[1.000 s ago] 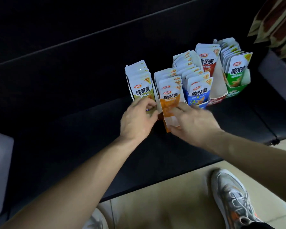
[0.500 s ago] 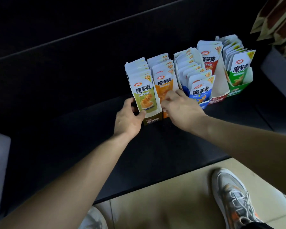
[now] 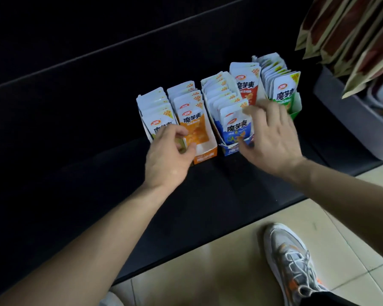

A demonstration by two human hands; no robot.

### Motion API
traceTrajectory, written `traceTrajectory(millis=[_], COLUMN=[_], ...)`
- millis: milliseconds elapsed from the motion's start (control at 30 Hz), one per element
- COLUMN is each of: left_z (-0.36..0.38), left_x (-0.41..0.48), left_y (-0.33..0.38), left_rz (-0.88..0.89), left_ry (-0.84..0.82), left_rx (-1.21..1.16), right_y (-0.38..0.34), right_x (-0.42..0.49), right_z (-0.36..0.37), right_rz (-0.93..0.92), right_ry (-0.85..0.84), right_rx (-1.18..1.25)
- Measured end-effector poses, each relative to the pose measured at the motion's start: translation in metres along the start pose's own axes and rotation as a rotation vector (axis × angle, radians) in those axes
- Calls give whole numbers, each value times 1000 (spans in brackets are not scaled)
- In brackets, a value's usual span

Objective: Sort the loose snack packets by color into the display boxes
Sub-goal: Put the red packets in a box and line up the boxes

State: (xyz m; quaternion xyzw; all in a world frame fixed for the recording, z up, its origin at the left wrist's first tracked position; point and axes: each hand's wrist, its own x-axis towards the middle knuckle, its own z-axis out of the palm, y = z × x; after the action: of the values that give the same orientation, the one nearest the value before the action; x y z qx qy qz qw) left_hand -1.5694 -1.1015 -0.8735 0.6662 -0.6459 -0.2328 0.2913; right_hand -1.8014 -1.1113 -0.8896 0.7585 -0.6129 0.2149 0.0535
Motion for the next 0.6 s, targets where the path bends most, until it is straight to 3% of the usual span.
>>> traceTrajectory(millis=[67,200,300,600], left_z=[16,35,41,42], left_x=[2,12,21,24], left_y=[10,20,20,15], left_rz=[45,52,26,-12], left_ry=[-62,-95,-80,-118], left_rx=[-4,15,17,57], right_y=[4,3,3,7], right_x=[27,81,94,76], right_z=[-8,-4,6,2], right_rz=[-67,-243,-284,-323], right_ry=[-110,-490,-623,-445], right_rx=[-37,-129,-158,-247])
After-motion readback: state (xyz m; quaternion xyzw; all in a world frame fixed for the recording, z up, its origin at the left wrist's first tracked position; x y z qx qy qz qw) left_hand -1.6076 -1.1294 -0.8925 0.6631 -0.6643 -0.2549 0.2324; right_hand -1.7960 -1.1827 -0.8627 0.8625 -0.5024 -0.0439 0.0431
